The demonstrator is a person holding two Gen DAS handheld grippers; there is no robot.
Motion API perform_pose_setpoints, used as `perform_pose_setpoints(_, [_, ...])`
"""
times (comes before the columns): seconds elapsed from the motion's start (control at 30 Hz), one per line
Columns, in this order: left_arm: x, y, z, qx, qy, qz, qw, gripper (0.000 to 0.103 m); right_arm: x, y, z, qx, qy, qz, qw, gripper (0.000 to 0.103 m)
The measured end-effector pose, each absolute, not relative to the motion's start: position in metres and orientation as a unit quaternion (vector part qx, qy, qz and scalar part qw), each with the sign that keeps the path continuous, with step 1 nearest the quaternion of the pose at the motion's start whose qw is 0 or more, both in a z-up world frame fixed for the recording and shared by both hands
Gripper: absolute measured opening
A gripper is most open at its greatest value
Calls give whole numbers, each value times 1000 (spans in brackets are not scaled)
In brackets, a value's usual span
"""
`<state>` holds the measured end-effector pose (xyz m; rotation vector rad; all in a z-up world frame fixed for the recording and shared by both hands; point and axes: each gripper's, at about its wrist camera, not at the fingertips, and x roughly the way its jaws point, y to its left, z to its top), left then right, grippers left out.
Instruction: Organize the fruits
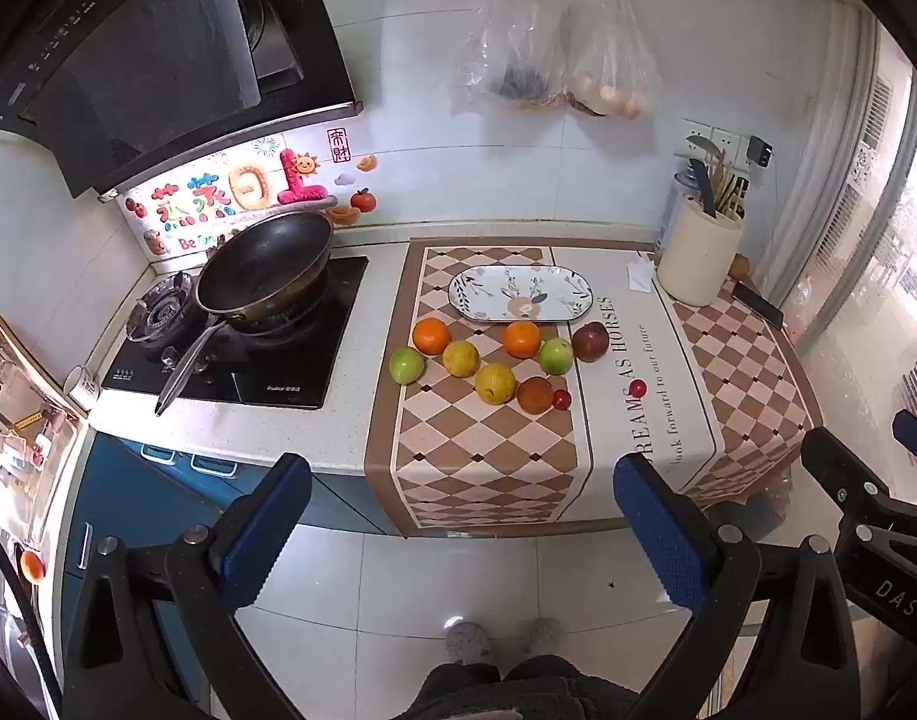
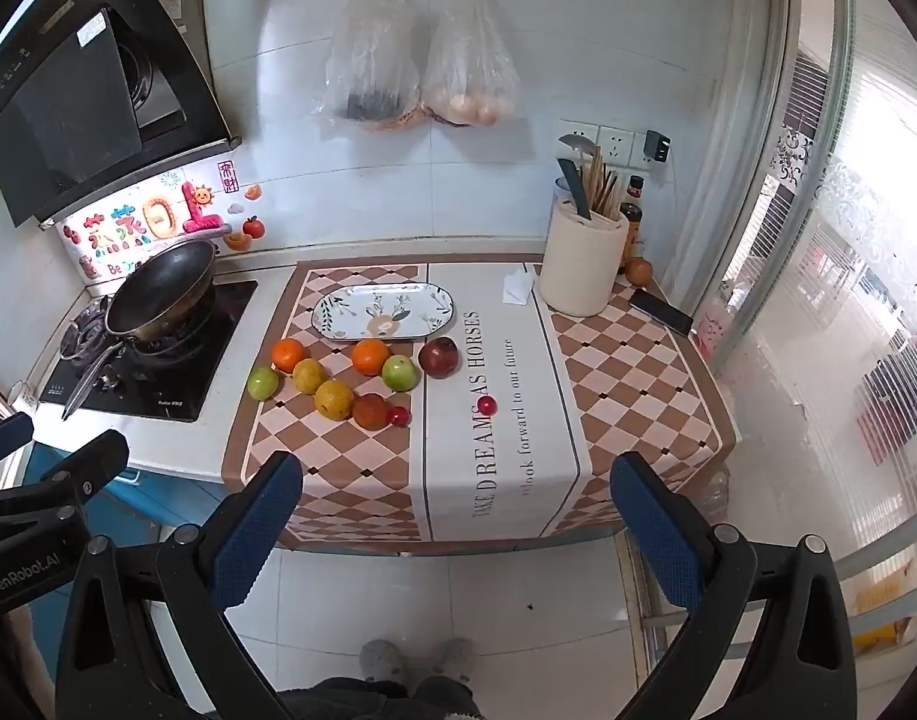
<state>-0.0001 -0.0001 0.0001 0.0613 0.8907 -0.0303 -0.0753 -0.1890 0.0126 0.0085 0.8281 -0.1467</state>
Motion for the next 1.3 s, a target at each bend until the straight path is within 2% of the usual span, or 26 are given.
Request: perform_pose_setpoints(1.3, [9,-7,6,24,428,-25,903,103,-71,-193,9,21,405,-66,912,103])
